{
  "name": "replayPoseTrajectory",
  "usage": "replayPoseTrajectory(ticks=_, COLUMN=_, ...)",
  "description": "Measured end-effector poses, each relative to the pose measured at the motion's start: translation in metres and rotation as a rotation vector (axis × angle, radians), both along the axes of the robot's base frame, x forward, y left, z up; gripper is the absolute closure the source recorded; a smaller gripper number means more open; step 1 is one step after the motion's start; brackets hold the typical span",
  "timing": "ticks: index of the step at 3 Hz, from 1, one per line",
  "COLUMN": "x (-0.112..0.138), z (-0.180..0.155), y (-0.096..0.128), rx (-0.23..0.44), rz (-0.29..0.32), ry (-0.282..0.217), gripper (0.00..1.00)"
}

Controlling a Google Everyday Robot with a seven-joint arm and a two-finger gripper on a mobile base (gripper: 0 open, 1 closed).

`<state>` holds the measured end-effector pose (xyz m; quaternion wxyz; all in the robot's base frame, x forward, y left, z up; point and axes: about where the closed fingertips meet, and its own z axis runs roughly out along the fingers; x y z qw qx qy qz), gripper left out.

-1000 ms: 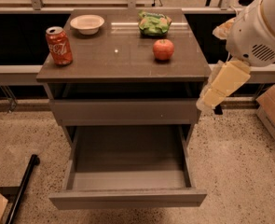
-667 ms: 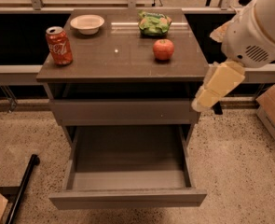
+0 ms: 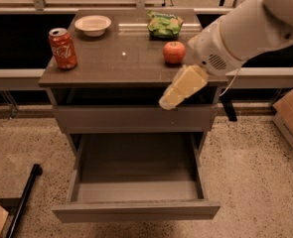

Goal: Place coke can into middle drawer

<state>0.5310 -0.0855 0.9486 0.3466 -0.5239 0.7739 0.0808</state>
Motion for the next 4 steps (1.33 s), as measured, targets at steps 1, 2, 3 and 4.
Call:
replayPoseTrajectory(ticks=1, x=0.042, z=-0.013, y=0.033, rx=0.094, rz=-0.002, ry=-0.026, gripper=0.00)
replayPoseTrajectory(ticks=2, x=0.083, z=-0.023, y=0.065, rx=0.162, rz=0.024, ry=-0.037, gripper=0.00)
replayPoseTrajectory(ticks=3, x=0.124, z=-0.028, y=0.105, rx=0.230, rz=0.070, ry=-0.038, gripper=0.00)
replayPoseTrajectory(ticks=4, x=0.165, z=-0.019, y=0.152, rx=0.295, rz=0.142, ry=-0.055, gripper=0.00)
